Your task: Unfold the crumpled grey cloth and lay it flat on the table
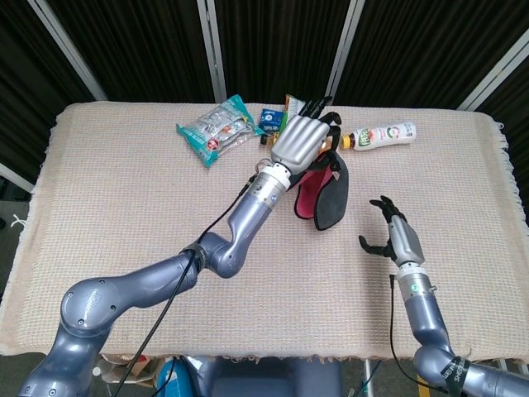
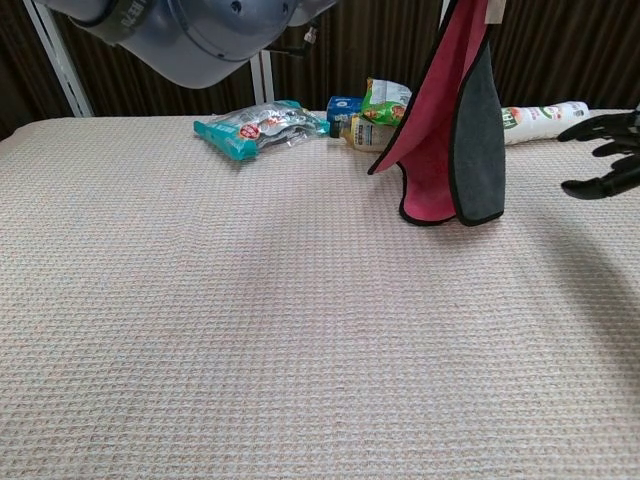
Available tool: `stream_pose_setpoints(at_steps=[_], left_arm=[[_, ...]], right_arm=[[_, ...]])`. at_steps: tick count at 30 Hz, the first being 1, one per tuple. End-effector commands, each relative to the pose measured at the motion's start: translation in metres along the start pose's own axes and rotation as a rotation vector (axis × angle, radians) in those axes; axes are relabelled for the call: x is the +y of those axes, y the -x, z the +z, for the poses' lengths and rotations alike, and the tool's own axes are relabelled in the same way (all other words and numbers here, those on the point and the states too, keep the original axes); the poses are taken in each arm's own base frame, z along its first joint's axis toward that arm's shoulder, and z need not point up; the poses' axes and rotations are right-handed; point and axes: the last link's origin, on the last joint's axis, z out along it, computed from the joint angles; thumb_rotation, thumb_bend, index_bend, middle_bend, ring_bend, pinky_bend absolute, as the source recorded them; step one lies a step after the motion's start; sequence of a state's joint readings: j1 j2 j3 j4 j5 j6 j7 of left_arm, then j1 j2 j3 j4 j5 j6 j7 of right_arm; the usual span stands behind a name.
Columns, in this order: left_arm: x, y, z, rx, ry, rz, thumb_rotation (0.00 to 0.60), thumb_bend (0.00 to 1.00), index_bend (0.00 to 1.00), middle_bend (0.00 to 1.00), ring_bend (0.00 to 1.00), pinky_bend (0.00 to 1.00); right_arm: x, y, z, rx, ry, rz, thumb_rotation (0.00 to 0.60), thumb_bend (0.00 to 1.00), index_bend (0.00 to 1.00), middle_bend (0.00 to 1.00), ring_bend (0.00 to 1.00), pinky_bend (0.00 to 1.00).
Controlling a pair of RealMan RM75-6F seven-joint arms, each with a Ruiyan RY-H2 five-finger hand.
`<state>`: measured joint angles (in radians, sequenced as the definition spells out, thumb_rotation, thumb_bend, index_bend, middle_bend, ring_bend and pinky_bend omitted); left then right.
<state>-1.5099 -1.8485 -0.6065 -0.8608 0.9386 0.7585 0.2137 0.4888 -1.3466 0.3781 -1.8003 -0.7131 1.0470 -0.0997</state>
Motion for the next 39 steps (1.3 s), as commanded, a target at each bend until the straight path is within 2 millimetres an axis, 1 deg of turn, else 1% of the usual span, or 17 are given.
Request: stream_pose_setpoints(at_steps=[1, 7, 10, 13, 17, 21, 24, 32, 39], left_arm=[[0.007, -0.007, 0.012, 0.013, -0.041, 0.036, 0.600, 0.53, 0.57, 0.25, 0.03, 0.02], [0.021, -0.032, 0.028, 0.094, -0.114, 0.146, 0.600, 0.54, 0.57, 0.26, 0.03, 0.02], [0.027, -0.045, 0.033, 0.125, -0.142, 0.170, 0.600, 0.54, 0.57, 0.26, 0.03, 0.02], [0.033, -0.052, 0.035, 0.143, -0.158, 0.201, 0.600, 0.54, 0.57, 0.26, 0.03, 0.02], [0.041, -0.052, 0.036, 0.141, -0.169, 0.217, 0.600, 0.55, 0.57, 0.26, 0.03, 0.02], [0.047, -0.048, 0.035, 0.135, -0.169, 0.239, 0.600, 0.55, 0.57, 0.26, 0.03, 0.02], [0.051, -0.046, 0.034, 0.134, -0.169, 0.251, 0.600, 0.55, 0.58, 0.26, 0.03, 0.02], [0.054, -0.045, 0.031, 0.127, -0.172, 0.259, 0.600, 0.55, 0.57, 0.26, 0.03, 0.02], [0.056, -0.039, 0.025, 0.108, -0.162, 0.232, 0.600, 0.55, 0.57, 0.25, 0.03, 0.02]], right_arm=[[-0.013, 0.009, 0.012, -0.021, -0.003, -0.004, 0.600, 0.35, 0.16, 0.01, 0.00, 0.01], [-0.014, 0.010, 0.022, -0.020, 0.014, -0.006, 0.600, 0.35, 0.16, 0.01, 0.00, 0.01], [-0.015, 0.008, 0.024, -0.018, 0.011, 0.002, 0.600, 0.35, 0.16, 0.01, 0.00, 0.01], [-0.016, 0.007, 0.025, -0.019, 0.007, 0.012, 0.600, 0.35, 0.16, 0.01, 0.00, 0.01], [-0.019, 0.007, 0.024, -0.024, 0.001, 0.014, 0.600, 0.35, 0.16, 0.01, 0.00, 0.01], [-0.023, 0.007, 0.024, -0.026, -0.008, 0.013, 0.600, 0.35, 0.13, 0.01, 0.00, 0.01], [-0.027, 0.007, 0.025, -0.029, -0.015, 0.011, 0.600, 0.35, 0.13, 0.01, 0.00, 0.01], [-0.028, 0.007, 0.020, -0.038, -0.016, 0.022, 0.600, 0.35, 0.13, 0.01, 0.00, 0.01], [-0.026, 0.016, 0.022, -0.050, -0.006, 0.026, 0.600, 0.35, 0.13, 0.01, 0.00, 0.01]])
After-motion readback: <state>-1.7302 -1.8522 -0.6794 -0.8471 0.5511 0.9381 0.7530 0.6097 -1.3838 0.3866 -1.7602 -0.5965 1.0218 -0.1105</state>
